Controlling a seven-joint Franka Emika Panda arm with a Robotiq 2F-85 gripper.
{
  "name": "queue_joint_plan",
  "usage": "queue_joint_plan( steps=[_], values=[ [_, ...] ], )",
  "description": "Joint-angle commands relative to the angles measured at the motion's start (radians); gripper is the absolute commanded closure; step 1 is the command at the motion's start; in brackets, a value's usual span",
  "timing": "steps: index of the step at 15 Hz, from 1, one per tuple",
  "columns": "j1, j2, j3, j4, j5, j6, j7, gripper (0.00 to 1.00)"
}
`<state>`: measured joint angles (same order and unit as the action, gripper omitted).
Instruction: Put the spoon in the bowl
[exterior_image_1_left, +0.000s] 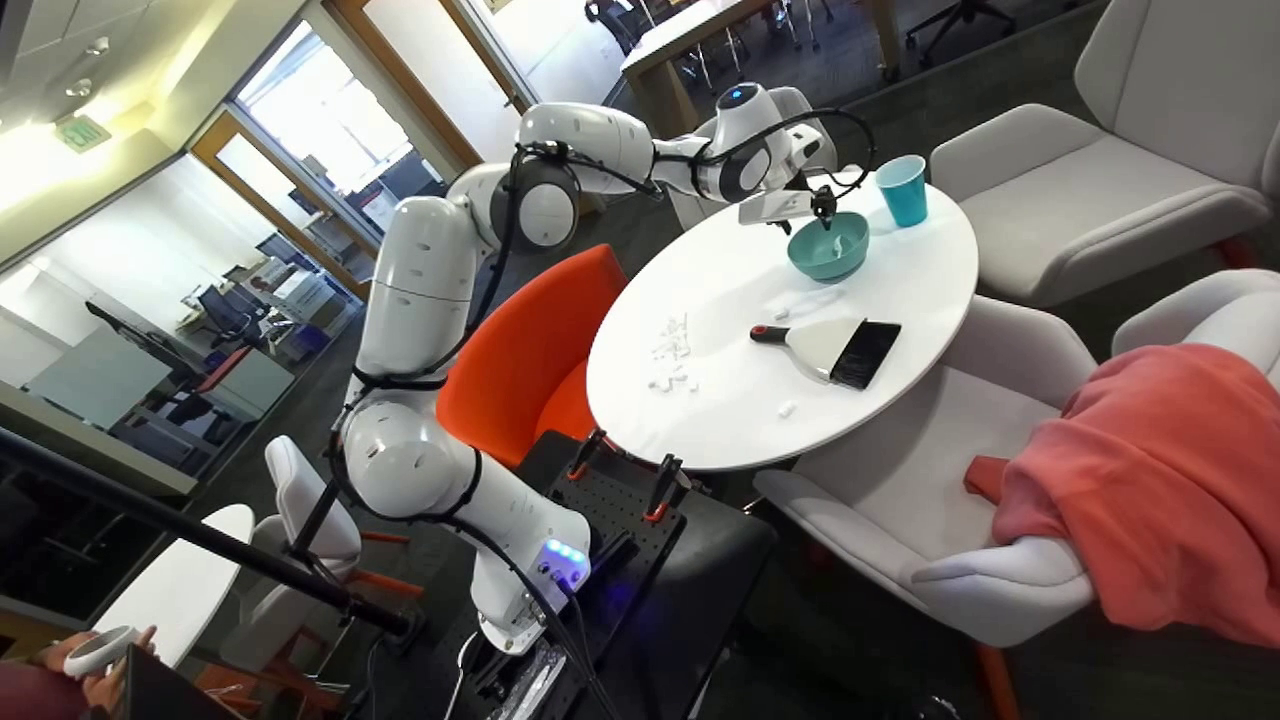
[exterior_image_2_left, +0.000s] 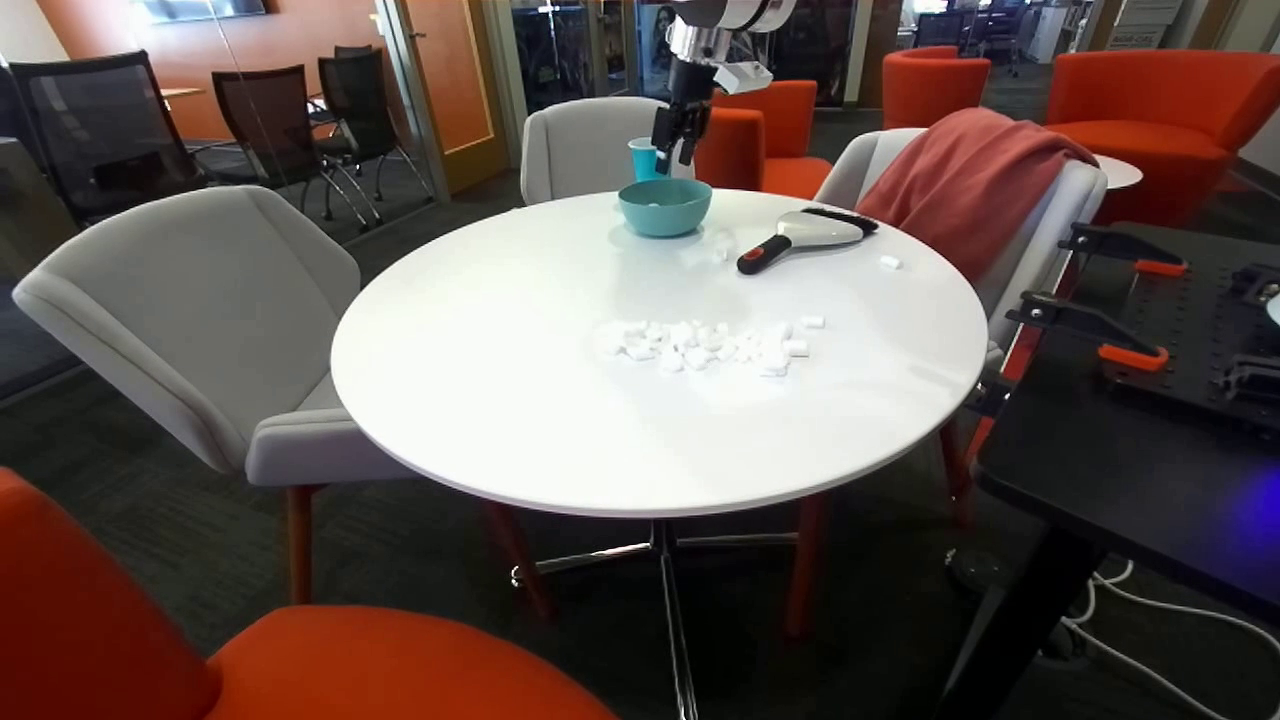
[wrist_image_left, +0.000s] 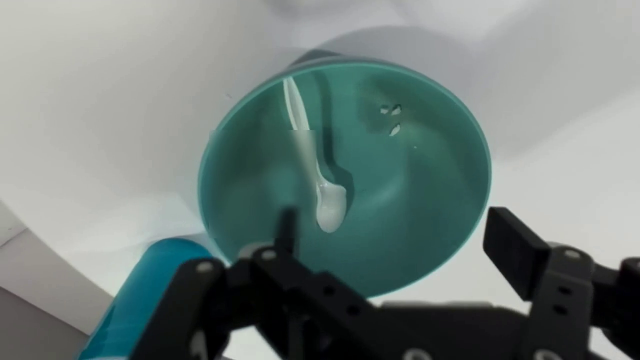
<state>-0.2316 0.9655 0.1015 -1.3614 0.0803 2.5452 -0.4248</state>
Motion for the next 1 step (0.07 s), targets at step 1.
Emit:
queue_joint_plan(
  steps=[1],
  values=[
    [-0.005,0.002,0.006,0.004,-0.009,-0.003,0.005,0.00]
  ],
)
